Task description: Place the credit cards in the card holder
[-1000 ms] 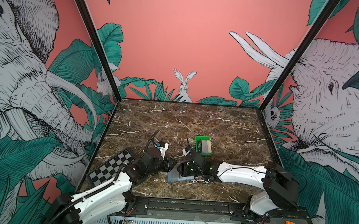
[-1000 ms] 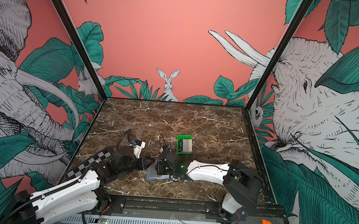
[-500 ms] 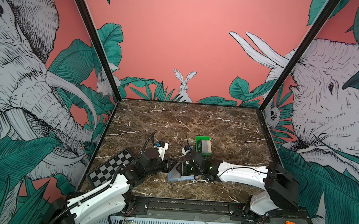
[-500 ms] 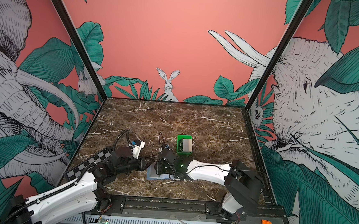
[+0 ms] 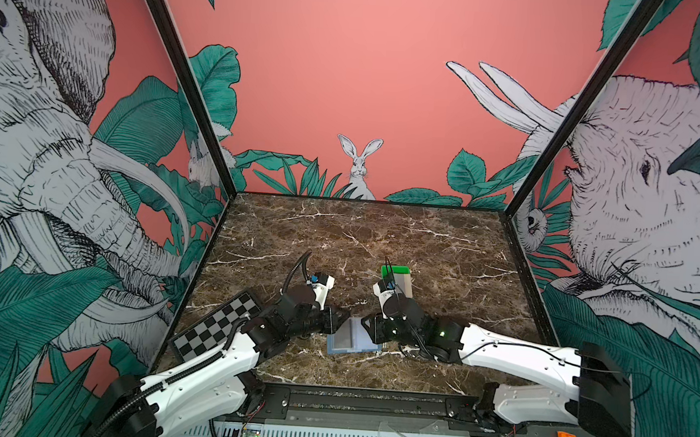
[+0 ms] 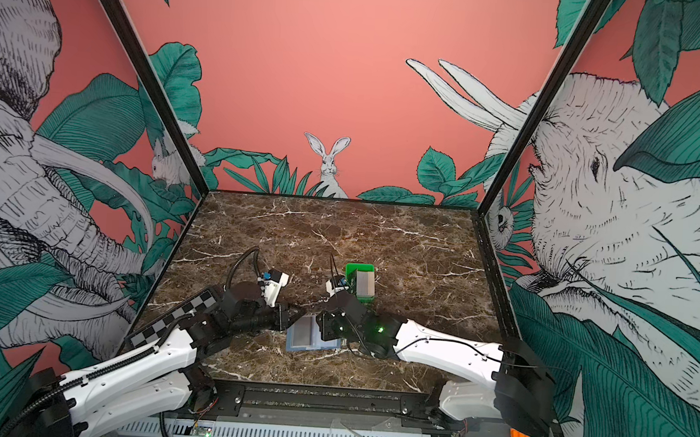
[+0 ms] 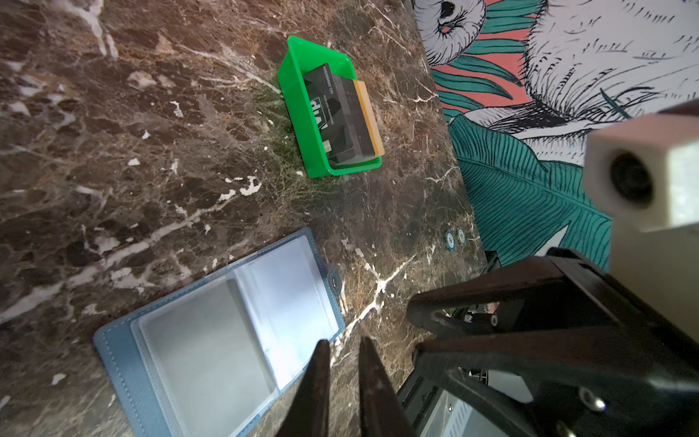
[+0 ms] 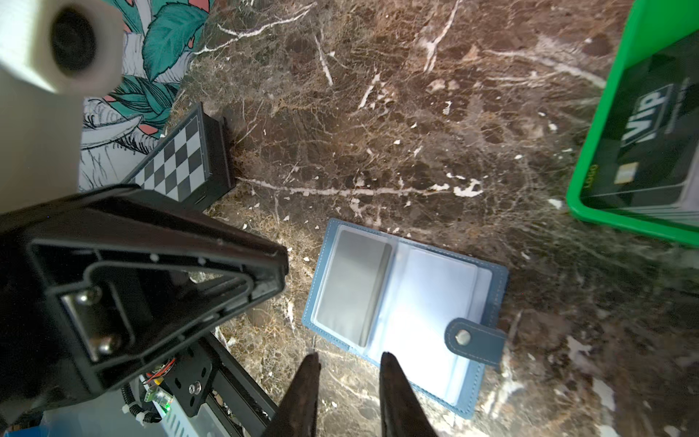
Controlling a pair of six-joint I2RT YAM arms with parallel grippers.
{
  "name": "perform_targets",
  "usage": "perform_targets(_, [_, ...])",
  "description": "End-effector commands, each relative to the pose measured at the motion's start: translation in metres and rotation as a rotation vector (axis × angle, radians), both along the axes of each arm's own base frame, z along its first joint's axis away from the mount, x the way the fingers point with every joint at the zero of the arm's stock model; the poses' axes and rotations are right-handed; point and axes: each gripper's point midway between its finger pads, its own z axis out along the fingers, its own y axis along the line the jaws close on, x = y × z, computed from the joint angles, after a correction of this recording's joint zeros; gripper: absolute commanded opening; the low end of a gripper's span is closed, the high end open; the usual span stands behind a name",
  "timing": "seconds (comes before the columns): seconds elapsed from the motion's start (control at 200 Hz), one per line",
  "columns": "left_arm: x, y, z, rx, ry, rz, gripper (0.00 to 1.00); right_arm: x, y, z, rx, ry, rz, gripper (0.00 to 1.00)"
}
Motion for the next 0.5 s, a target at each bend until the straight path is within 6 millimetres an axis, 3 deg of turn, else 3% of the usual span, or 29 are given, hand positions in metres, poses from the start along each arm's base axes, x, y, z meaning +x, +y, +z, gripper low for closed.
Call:
perform_targets(0.0, [0.008,-0.008,0.024,-0.029,-0.064,-0.019,0.18,0.003,-0.021,-0.005,-0.062,-0.041,-0.015,0.29])
perform_targets(0.31, [0.016,-0.018,0.048,-0.011,-0.106,-0.054,0.18,0.000,-0.058,0.004,-0.047,-0.055,-0.054,0.38])
perform_targets(0.495, [0.019,-0.026,0.053,-0.023,-0.128,-0.081,0.18,-0.008,-0.085,0.006,-0.061,-0.062,-0.070,0.40])
